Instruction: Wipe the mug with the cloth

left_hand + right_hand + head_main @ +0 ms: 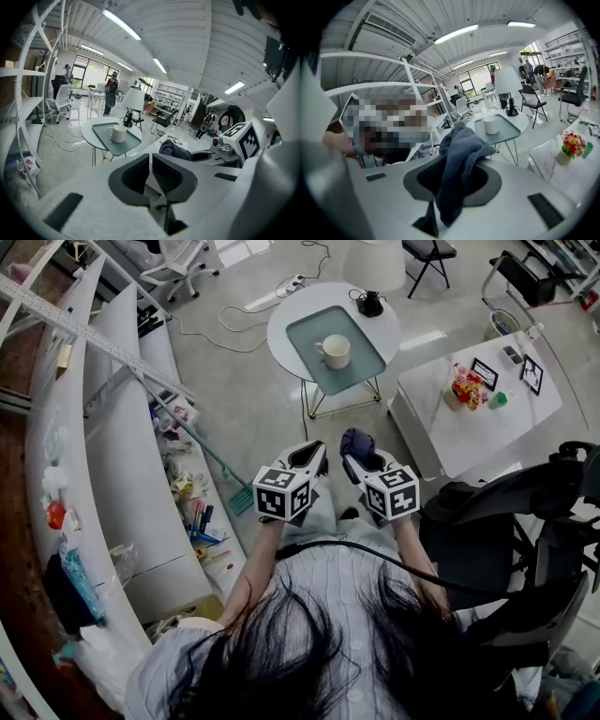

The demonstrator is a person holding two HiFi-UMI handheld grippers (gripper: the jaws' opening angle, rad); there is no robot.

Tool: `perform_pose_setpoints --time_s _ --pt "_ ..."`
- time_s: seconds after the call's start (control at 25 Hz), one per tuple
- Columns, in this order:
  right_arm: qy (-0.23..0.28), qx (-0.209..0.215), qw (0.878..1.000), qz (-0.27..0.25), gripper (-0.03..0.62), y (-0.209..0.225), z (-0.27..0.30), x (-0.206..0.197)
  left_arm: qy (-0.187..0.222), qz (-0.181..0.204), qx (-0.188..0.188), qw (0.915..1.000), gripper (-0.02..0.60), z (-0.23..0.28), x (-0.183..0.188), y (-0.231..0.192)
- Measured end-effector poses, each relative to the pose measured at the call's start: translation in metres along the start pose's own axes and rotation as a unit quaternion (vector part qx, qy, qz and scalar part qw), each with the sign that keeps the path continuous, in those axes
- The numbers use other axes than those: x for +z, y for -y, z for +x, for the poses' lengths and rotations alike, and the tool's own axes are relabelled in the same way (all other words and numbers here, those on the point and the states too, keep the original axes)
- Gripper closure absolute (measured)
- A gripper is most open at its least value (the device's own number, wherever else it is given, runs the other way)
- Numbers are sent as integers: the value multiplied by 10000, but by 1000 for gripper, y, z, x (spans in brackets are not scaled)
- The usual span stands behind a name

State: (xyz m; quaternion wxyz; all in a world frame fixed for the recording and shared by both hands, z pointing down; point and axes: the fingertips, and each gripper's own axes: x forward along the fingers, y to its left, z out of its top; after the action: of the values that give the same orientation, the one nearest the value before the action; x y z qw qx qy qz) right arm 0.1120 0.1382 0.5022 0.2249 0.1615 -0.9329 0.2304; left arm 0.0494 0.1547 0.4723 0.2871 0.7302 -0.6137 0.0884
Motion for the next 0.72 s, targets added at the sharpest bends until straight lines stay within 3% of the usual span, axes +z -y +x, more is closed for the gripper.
perform_pose_setpoints --time_s 0.36,0.72 --pt "-48 -172 9997 194 500 32 20 16 -128 -25 -164 9998 548 37 18 -26" --pt "-169 -584 9968 517 500 76 70 49 -455 24 -637 9969 548 88 53 -79"
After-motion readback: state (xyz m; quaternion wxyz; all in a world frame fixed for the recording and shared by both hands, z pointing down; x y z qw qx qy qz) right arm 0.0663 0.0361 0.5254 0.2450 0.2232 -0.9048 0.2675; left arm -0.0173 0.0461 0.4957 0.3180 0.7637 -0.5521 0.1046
